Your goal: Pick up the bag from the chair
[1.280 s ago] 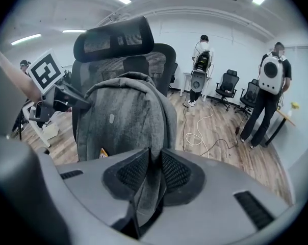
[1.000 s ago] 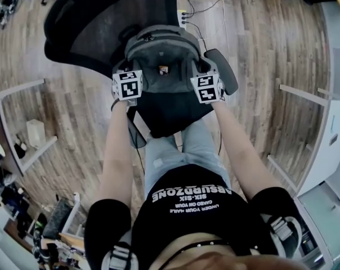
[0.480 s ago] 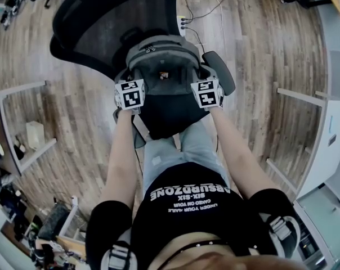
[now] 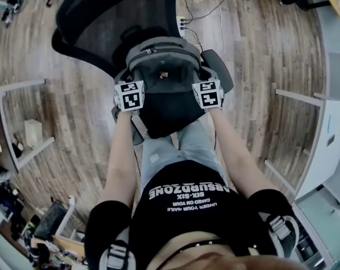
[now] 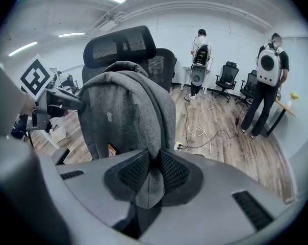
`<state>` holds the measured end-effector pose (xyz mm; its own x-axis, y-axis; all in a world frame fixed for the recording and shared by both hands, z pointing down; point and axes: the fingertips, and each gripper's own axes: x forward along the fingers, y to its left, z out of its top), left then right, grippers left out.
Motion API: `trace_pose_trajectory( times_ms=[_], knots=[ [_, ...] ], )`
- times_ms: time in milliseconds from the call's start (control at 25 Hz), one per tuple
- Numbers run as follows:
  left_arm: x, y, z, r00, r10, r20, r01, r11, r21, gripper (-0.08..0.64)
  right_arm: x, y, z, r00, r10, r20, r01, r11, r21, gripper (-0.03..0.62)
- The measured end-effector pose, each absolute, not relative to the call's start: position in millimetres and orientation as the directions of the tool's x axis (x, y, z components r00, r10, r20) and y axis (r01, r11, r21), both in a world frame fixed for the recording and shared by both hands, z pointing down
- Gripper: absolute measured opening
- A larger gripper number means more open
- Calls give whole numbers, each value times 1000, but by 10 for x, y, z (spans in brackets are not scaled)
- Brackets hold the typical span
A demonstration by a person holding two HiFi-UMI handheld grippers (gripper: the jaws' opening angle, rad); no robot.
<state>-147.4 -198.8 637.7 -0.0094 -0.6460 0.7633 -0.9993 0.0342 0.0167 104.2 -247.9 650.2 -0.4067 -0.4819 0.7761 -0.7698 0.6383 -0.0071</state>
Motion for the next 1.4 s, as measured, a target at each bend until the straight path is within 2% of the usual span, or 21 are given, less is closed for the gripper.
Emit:
trace_pose_trajectory(
  times_ms=[960,1400],
  knots=[
    [-1446,-1709,5829,-38,-714,699,-998,65,13,69,1062,-2348,5941,-456,-536,710,-759,651,5,66],
    [-1444,-1551,5339,-65,-774,630,-996,92,10,69,1048,-2284,5458,-506,-586,633,-758,652,-3,66]
  ],
)
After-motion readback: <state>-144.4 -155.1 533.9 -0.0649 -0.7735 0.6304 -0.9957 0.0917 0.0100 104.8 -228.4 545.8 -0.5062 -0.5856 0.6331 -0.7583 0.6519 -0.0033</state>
